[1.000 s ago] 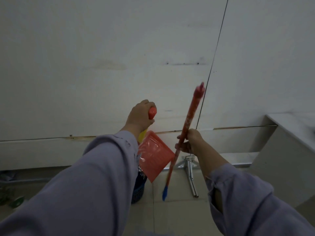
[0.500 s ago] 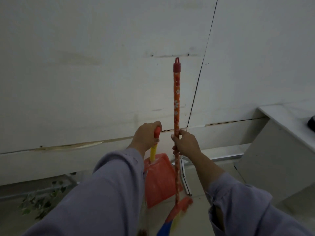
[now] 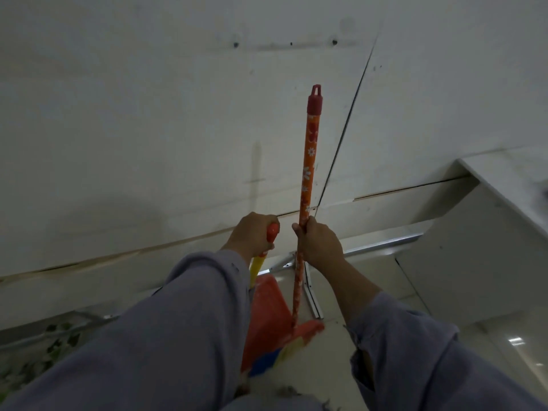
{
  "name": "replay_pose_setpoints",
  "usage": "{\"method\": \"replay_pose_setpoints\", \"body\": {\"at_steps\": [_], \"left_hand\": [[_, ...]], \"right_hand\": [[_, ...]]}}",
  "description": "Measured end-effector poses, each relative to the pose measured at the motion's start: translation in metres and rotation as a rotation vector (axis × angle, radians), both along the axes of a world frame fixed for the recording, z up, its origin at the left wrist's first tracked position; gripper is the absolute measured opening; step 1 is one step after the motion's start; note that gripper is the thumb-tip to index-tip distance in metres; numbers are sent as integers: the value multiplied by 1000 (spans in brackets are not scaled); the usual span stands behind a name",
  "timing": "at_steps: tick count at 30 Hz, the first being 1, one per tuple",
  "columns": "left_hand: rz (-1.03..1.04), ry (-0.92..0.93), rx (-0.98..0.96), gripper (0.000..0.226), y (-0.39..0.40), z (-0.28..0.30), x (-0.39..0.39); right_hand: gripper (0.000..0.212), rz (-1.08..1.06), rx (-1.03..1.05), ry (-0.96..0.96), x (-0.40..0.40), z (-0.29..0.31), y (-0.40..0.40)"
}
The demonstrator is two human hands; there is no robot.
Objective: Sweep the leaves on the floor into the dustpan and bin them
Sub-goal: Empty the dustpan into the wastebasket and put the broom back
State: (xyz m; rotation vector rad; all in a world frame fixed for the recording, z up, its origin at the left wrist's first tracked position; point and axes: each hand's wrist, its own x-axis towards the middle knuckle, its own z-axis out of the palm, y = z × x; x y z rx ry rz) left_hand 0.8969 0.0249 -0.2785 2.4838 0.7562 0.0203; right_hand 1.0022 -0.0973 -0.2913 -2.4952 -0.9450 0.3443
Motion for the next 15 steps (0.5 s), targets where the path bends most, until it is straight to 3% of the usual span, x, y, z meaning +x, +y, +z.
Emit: {"method": "replay_pose_setpoints", "body": {"at_steps": [15], "left_hand": [[186, -11, -117, 31, 80, -116, 54]], "right_hand": [[37, 13, -3, 158, 62, -108, 118]]}}
